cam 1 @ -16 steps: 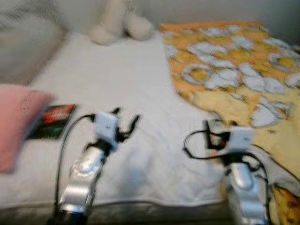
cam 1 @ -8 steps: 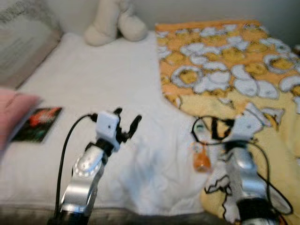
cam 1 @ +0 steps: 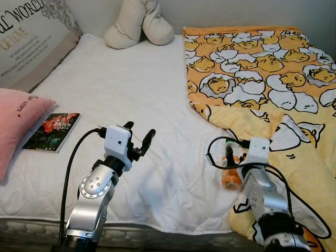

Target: Clean up the room

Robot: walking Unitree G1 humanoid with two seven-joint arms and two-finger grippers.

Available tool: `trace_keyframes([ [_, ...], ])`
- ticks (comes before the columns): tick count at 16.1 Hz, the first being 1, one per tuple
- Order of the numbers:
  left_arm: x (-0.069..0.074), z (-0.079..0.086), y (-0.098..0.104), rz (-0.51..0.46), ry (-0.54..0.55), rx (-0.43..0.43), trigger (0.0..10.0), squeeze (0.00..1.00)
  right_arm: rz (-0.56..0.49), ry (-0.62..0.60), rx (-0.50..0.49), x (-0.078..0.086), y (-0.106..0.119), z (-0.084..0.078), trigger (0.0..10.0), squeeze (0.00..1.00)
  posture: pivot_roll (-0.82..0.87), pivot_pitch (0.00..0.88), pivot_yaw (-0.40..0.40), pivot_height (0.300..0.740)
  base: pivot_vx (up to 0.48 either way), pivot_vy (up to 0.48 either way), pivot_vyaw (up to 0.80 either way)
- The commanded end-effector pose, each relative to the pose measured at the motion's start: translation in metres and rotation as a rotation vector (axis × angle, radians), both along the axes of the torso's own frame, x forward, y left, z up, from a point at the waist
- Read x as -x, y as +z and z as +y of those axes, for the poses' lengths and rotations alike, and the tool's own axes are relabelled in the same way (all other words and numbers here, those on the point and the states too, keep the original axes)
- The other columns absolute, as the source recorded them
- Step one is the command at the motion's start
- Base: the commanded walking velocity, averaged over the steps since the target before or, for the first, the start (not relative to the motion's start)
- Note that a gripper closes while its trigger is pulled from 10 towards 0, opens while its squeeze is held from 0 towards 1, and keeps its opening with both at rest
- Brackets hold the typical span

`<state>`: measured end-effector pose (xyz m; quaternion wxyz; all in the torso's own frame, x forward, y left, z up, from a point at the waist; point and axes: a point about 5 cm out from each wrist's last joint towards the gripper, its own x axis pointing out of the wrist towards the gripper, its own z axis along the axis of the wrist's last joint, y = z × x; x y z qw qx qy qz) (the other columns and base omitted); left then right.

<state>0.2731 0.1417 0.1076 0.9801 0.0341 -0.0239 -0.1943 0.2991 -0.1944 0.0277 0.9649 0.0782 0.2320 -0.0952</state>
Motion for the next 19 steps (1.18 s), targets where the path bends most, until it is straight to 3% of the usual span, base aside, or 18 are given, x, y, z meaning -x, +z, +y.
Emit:
trace_keyframes([
  [1,-0.002,0.003,0.007,-0.018,0.010,-0.009,10.0,0.00,0.023,-0.014,-0.041,-0.003,-0.001,0.003,10.0,0.00,-0.05,0.000,0.077,0.736,0.000,0.000,0.00],
  [5,-0.006,0.002,0.007,-0.015,0.011,-0.019,10.0,0.00,0.156,-0.010,-0.138,0.003,-0.018,0.008,10.0,0.00,-0.05,0.000,0.074,0.736,0.000,0.000,0.00],
  [6,-0.007,0.003,0.007,-0.012,0.017,-0.018,10.0,0.00,0.179,0.018,-0.140,0.002,-0.021,0.011,0.0,0.00,-0.04,0.000,0.073,0.736,0.000,0.000,0.00],
  [15,-0.015,0.001,0.002,0.013,0.046,-0.030,10.0,0.00,0.093,0.083,-0.088,-0.001,-0.012,0.013,0.0,0.00,-0.07,0.000,0.068,0.736,0.000,0.000,0.00],
  [19,-0.014,0.003,-0.008,0.078,0.106,0.004,10.0,0.00,-0.123,0.128,0.002,0.005,0.009,0.019,0.0,0.00,-0.07,0.000,0.066,0.736,0.000,0.000,0.00],
])
